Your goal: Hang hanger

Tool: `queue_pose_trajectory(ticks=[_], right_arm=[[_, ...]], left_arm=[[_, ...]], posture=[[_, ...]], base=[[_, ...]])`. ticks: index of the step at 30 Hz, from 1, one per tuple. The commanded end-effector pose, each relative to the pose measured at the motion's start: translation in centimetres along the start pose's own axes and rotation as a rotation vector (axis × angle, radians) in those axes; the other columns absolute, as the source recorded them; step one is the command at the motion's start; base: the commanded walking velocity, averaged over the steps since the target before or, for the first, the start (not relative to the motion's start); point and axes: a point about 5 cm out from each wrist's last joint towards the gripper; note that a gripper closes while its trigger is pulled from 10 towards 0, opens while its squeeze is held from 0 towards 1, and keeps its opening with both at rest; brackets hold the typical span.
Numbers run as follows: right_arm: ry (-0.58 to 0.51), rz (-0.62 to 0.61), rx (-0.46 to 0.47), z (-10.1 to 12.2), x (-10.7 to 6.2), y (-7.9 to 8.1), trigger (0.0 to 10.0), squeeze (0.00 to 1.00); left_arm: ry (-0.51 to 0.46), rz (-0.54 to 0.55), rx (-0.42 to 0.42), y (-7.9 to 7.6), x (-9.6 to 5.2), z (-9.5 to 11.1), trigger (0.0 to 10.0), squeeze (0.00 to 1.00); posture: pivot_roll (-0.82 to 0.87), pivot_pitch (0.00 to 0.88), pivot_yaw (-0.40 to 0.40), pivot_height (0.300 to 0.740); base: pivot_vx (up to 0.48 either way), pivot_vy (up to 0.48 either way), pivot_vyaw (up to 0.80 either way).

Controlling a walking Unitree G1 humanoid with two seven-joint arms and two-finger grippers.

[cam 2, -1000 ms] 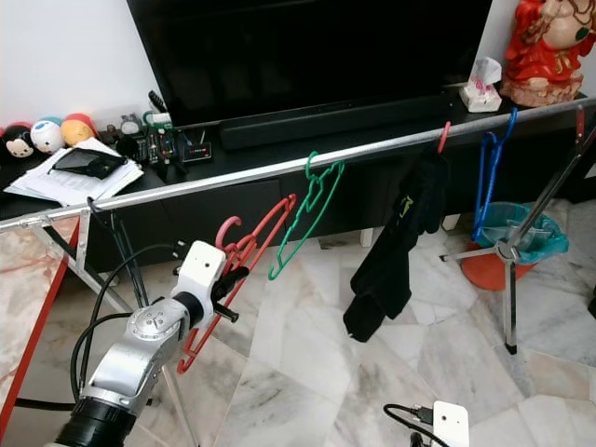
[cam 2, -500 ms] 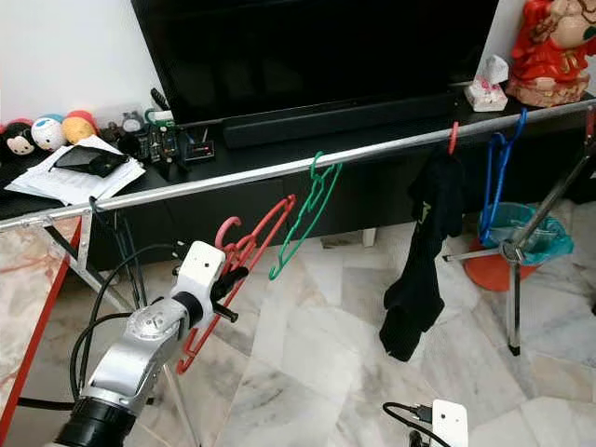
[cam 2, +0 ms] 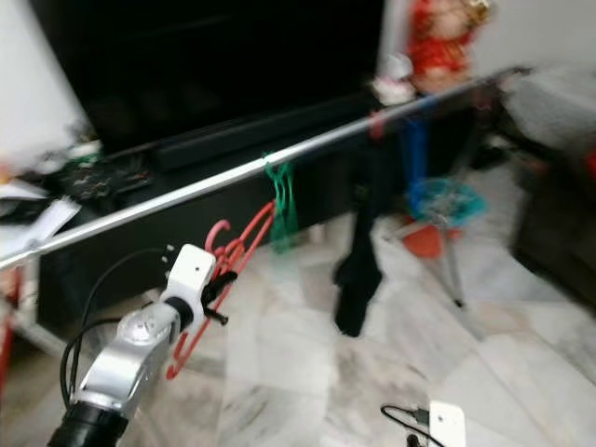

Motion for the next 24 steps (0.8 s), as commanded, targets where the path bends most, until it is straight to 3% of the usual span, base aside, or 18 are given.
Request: queue_pose_trajectory(ticks=[1, 8, 13, 24], right_arm=[[-0.014, 0.029, 0.012, 0.4, 0.1, 1.2, 10.0, 0.0], [-0.014, 0.029, 0.014, 0.4, 0.1, 1.2, 10.0, 0.0], [-0.012, 0.029, 0.014, 0.4, 0.1, 1.2, 10.0, 0.0], [-0.013, 0.026, 0.015, 0.4, 0.1, 1.2, 10.0, 0.0]], left_arm=[[0.019, 0.023, 0.012, 0.9, -0.5, -0.6, 10.0, 0.0], [0.061, 0.034, 0.039, 1.0, -0.4, -0.6, 10.0, 0.0], [0.18, 0.052, 0.072, 1.3, -0.5, -1.8, 10.0, 0.0], [0.298, 0.148, 0.118, 2.8, -1.2, -2.9, 10.0, 0.0]], posture=[[-0.04, 0.0, 0.085, 0.74], [-0.04, 0.0, 0.087, 0.74], [-0.04, 0.0, 0.088, 0.74], [-0.04, 0.0, 0.088, 0.74]], base=[[0.0, 0.0, 0.0], [0.0, 0.0, 0.0], [0.0, 0.0, 0.0], [0.0, 0.0, 0.0]])
Point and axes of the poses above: a point about 5 cm out from each wrist's last joint towards the gripper, its own x axis pointing out of the wrist towards the gripper, its own z axis along the axis of the wrist's last joint, y = z × x, and after that the axes turned 13 degrees about x, right-handed
